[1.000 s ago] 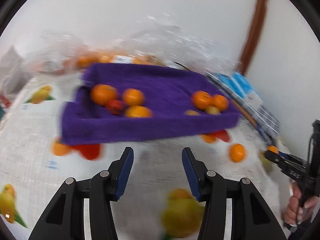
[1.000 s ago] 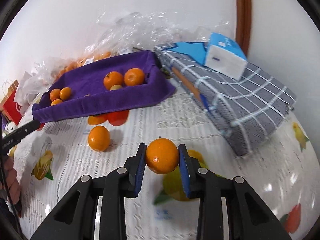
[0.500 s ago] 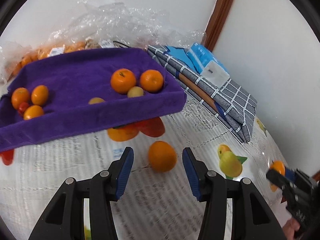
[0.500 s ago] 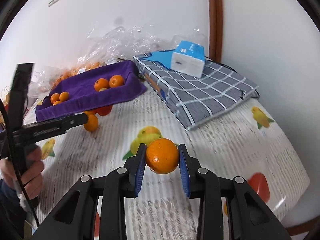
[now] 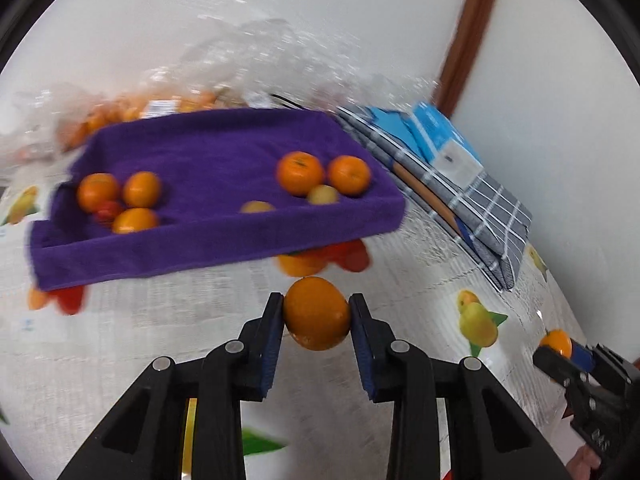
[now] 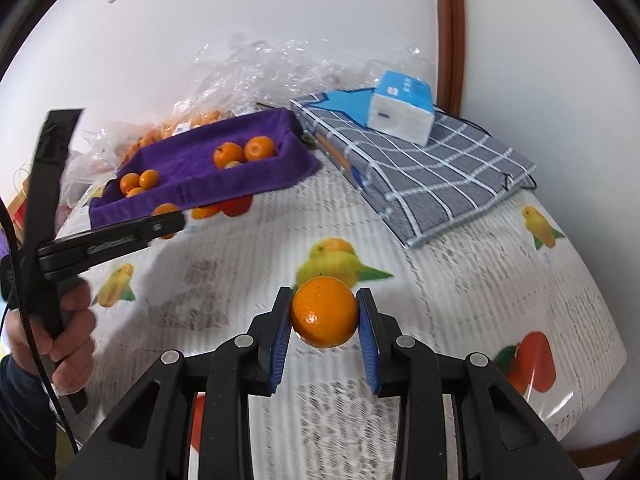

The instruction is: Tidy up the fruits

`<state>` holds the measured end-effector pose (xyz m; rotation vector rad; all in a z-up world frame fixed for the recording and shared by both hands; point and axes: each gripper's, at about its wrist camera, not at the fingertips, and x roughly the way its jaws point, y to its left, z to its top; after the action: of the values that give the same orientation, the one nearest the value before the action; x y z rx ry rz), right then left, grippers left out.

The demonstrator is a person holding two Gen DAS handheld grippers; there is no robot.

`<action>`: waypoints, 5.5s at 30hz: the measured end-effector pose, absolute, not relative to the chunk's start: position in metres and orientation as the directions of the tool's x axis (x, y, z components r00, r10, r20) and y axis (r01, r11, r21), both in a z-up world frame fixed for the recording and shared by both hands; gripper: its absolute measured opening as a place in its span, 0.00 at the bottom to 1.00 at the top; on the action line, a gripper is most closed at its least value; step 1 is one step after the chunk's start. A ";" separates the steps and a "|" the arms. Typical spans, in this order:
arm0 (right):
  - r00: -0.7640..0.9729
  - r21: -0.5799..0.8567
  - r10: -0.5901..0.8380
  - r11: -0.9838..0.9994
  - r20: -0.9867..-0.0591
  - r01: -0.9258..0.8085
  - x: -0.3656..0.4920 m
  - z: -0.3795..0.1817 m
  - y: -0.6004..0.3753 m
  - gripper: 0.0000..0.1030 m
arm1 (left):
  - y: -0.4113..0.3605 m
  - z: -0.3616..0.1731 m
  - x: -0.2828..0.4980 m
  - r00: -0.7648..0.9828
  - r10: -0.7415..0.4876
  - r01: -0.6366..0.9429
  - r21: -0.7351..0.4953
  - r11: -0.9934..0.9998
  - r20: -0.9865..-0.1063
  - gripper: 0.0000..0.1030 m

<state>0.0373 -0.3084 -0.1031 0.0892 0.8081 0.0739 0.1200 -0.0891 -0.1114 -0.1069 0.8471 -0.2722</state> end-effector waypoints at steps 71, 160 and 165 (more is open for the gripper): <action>0.744 0.044 0.061 0.998 -0.665 -0.042 0.106 -0.014 -0.203 0.68 | 0.004 -0.020 0.107 0.756 -0.016 -0.017 -0.044 0.999 -0.655 0.66; 0.813 0.052 0.054 0.998 -0.580 -0.029 -0.016 0.021 -0.226 0.91 | -0.020 0.015 0.001 0.820 -0.001 -0.035 -0.051 0.998 -0.572 0.83; 0.813 0.053 0.055 0.998 -0.580 -0.029 -0.016 0.021 -0.226 0.91 | -0.020 0.015 0.001 0.820 -0.001 -0.035 -0.050 0.998 -0.572 0.83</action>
<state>-0.0158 -0.2256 0.0211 0.0427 0.6202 0.0447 0.0007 -0.0204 0.0153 -0.0594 0.6092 0.0181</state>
